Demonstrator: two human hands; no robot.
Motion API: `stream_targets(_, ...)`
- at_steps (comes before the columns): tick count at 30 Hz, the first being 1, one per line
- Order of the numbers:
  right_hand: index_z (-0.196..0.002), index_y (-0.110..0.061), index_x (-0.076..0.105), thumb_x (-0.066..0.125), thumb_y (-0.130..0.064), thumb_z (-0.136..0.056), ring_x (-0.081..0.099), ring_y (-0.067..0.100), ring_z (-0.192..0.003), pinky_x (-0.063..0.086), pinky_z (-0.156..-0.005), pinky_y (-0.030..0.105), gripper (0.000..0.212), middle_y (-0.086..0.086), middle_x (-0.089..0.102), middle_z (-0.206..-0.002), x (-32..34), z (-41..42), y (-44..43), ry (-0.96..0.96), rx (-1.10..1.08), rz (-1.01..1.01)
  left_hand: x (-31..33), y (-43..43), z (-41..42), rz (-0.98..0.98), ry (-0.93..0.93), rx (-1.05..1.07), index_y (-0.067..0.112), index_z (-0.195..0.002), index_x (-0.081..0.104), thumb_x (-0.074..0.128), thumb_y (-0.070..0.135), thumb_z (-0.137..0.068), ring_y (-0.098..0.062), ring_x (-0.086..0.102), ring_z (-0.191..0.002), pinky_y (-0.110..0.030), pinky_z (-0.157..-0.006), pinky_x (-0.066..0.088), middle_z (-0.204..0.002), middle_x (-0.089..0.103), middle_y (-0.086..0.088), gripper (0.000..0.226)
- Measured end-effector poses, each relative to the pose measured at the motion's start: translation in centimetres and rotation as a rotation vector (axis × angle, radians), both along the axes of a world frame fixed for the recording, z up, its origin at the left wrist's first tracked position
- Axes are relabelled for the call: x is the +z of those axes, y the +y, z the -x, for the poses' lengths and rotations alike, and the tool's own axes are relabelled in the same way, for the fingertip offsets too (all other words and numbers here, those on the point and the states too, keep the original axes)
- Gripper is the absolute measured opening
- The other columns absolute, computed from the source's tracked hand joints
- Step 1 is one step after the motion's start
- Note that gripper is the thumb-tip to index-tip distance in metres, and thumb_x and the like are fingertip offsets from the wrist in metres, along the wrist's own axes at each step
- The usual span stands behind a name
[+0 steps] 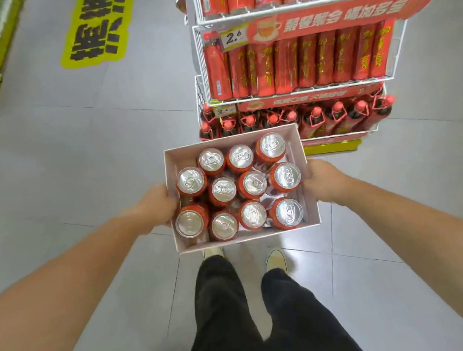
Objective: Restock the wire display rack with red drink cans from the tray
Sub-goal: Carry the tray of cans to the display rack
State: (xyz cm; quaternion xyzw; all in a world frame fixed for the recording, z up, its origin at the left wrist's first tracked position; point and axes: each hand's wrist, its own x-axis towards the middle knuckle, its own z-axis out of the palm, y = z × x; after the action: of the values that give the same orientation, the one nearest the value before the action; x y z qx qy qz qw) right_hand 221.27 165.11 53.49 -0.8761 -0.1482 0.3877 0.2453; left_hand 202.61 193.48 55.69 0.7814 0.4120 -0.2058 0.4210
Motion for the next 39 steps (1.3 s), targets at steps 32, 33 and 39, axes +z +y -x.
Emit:
stream_targets(32, -0.094, 0.003, 0.066, 0.054, -0.002, -0.089, 0.068, 0.038, -0.084, 0.057, -0.074, 0.048, 0.014, 0.019, 0.071, -0.091, -62.2, -7.5, 6.9, -0.018, -0.07, 0.131, -63.8, 11.3, -12.8, 0.175, 0.088, -0.173, 0.013, -0.095, 0.07, 0.058, 0.004, -0.095, -0.029, 0.073, -0.075, -0.029, -0.048, 0.055, -0.089, 0.075, -0.012, 0.015)
stream_targets(33, -0.094, 0.002, 0.066, 0.055, -0.003, -0.089, 0.068, 0.037, -0.084, 0.058, -0.075, 0.049, 0.014, 0.018, 0.071, -0.091, -62.9, -7.6, 7.0, -0.023, -0.07, 0.137, -64.4, 11.3, -12.8, 0.174, 0.086, -0.169, 0.014, -0.095, 0.07, 0.058, 0.005, -0.095, -0.028, 0.073, -0.074, -0.028, -0.048, 0.055, -0.089, 0.075, -0.012, 0.015)
stream_targets(39, -0.103, -0.005, 0.065, 0.058, -0.018, -0.092, 0.066, 0.035, -0.093, 0.057, -0.082, 0.045, 0.018, 0.013, 0.07, -0.101, -65.0, -9.0, 7.9, -0.033, -0.1, 0.149, -67.2, 12.2, -13.8, 0.145, 0.061, -0.127, 0.014, -0.095, 0.07, 0.061, 0.011, -0.095, -0.024, 0.07, -0.068, -0.026, -0.045, 0.053, -0.088, 0.074, -0.011, 0.009)
